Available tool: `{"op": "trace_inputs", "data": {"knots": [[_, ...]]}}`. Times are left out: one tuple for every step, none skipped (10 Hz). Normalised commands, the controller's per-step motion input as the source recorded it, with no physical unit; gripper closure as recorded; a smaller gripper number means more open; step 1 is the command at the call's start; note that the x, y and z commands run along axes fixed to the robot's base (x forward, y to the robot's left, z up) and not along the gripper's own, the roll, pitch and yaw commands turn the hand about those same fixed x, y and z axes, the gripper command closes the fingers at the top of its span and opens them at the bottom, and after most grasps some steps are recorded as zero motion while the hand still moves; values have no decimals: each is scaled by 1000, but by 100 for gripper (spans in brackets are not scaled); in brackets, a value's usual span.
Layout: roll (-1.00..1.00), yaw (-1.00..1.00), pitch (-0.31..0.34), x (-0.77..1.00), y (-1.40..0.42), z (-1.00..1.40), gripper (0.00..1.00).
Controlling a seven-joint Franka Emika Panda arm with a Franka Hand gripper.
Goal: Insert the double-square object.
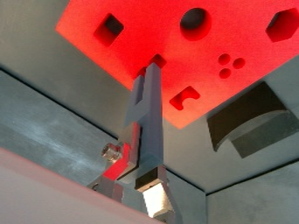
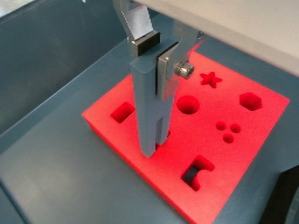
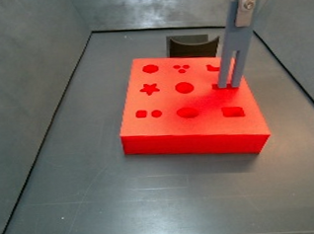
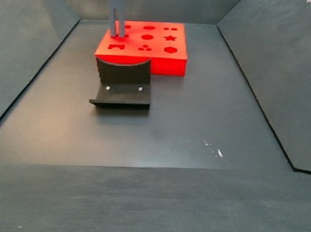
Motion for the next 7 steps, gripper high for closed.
{"op": "trace_inputs", "data": {"knots": [[-14,-37,0,0,0,-131,100],[0,-43,0,-57,0,-80,100],[0,-37,0,-63,0,-20,100],[0,-29,0,-106,-3,0,100],[9,-34,0,-146,0,0,100],[16,-66,0,-209,-3,0,100],[63,-43,0,-203,-66,34,100]]}}
